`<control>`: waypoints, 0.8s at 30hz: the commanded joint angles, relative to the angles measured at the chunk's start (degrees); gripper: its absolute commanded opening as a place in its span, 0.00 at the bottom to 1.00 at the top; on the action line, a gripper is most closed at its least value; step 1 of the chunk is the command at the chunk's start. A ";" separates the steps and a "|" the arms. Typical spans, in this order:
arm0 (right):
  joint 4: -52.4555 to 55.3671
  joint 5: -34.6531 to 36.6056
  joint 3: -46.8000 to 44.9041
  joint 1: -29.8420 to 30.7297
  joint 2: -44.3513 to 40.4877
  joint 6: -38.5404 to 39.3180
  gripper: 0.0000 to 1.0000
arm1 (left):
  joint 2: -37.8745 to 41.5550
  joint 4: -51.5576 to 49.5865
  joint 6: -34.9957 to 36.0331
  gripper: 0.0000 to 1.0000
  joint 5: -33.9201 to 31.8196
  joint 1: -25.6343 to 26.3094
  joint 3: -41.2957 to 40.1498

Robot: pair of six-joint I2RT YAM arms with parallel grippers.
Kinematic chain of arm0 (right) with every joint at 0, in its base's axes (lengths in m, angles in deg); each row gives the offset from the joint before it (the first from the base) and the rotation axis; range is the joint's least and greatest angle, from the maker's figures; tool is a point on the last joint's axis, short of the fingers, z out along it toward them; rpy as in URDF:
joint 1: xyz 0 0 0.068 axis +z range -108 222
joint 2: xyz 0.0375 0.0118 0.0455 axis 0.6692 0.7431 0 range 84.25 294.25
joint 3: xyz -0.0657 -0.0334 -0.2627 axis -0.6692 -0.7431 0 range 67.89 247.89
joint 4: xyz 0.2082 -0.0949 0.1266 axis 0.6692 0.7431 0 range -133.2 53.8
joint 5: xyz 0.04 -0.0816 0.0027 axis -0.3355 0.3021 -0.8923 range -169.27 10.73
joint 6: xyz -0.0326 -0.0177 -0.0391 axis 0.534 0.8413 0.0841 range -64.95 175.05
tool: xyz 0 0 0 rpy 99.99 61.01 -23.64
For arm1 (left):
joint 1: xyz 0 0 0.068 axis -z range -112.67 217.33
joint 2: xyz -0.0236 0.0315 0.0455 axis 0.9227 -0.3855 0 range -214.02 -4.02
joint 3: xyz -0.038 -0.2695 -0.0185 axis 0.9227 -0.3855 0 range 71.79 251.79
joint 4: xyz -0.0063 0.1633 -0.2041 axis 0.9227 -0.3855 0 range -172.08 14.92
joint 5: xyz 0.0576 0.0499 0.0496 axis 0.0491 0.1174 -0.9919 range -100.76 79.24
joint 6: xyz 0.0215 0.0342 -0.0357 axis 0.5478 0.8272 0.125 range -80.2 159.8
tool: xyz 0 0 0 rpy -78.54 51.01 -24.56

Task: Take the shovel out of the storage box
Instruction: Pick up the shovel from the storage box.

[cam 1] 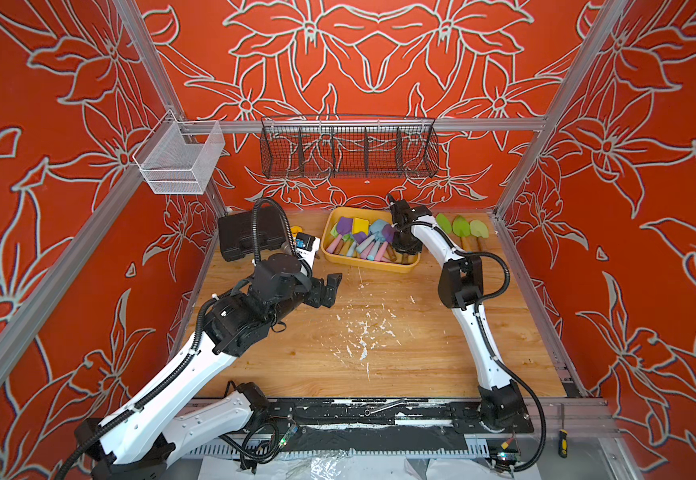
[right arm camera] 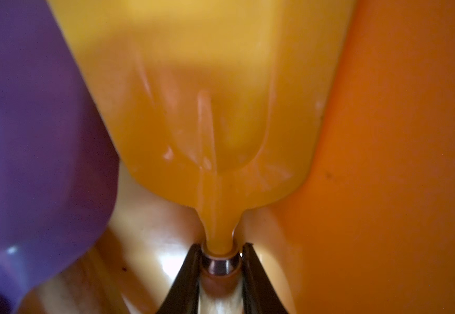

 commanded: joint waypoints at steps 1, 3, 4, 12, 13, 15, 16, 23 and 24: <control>-3.40 0.08 -4.72 -0.71 -8.78 -4.09 0.00 | -1.39 4.08 -1.61 0.97 1.74 -0.23 1.55; -4.59 -0.97 -6.79 -0.71 -12.51 -4.32 0.00 | -4.07 5.89 -2.23 0.97 3.25 -0.26 1.98; -5.27 -1.58 -7.29 -0.66 -14.19 -4.38 0.00 | -5.07 7.01 -2.45 0.98 4.21 -0.25 2.12; -7.05 -4.59 -14.75 0.85 -27.14 -6.32 0.00 | -13.80 13.40 -4.46 0.99 10.96 -0.31 6.35; -7.83 -5.25 -15.72 1.03 -28.65 -7.06 0.00 | -15.05 14.02 -5.40 0.99 12.34 -0.31 7.00; -9.20 -6.28 -17.36 1.53 -31.45 -8.13 0.00 | -17.69 14.93 -6.67 0.96 15.33 -0.34 8.31; -9.67 -6.69 -17.85 1.79 -32.79 -8.57 0.00 | -19.05 15.20 -7.94 0.93 16.34 -0.40 9.09; -9.76 -8.13 -20.28 3.74 -38.10 -11.29 0.00 | -28.30 16.66 -15.22 0.72 24.55 -2.25 15.03; -10.12 -8.50 -21.05 4.01 -38.56 -11.99 0.00 | -29.24 17.02 -15.70 0.71 25.08 -2.25 15.75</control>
